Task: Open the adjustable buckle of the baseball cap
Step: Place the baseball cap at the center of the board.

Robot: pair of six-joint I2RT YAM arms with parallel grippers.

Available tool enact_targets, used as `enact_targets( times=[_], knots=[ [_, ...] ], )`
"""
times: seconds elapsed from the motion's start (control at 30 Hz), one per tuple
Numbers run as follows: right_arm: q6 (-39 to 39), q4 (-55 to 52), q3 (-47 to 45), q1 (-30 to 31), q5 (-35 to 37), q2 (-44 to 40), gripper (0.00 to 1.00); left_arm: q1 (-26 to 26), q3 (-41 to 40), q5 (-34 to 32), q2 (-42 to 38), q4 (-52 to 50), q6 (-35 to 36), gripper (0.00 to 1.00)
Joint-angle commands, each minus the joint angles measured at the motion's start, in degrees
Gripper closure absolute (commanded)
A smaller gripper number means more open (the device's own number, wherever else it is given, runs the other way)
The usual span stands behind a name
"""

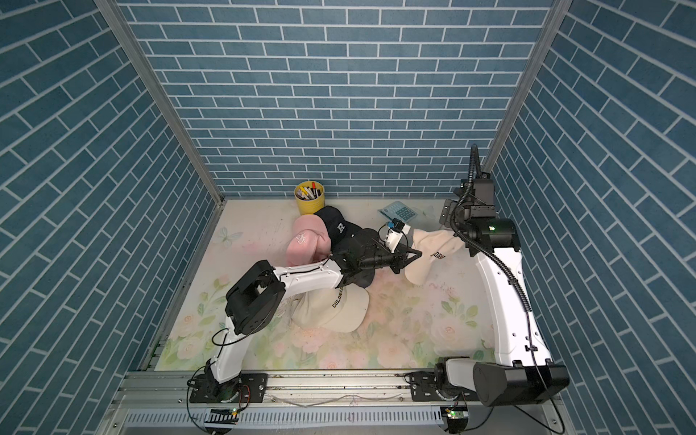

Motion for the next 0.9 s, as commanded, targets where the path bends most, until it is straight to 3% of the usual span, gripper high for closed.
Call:
enact_targets(
  times=[0.0,0.2,0.3,0.57,0.87],
  knots=[
    [-3.4,0.4,-0.6,-2.0,-1.0,0.4,0.11,0.7,2.6,4.9,4.0,10.4,-11.8,1.00],
    [-2.1,0.2,-2.6,-4.3,-5.3,0.3,0.10,3.5,13.4,4.7,10.5,14.3,-20.8,1.00],
    [-1.8,-0.1,-3.6,-4.5,-6.3,-0.1,0.10,4.8,18.2,3.4,14.3,19.6,-31.2,1.00],
    [-2.3,-1.1,-8.0,-5.1,-7.1,-2.8,0.10,1.1,11.3,-3.1,21.3,37.2,-52.3,0.99],
    [-2.6,-1.8,-10.2,-5.8,-6.2,-4.3,0.09,-0.6,10.9,-6.7,26.5,42.4,-61.3,0.97]
  ],
)
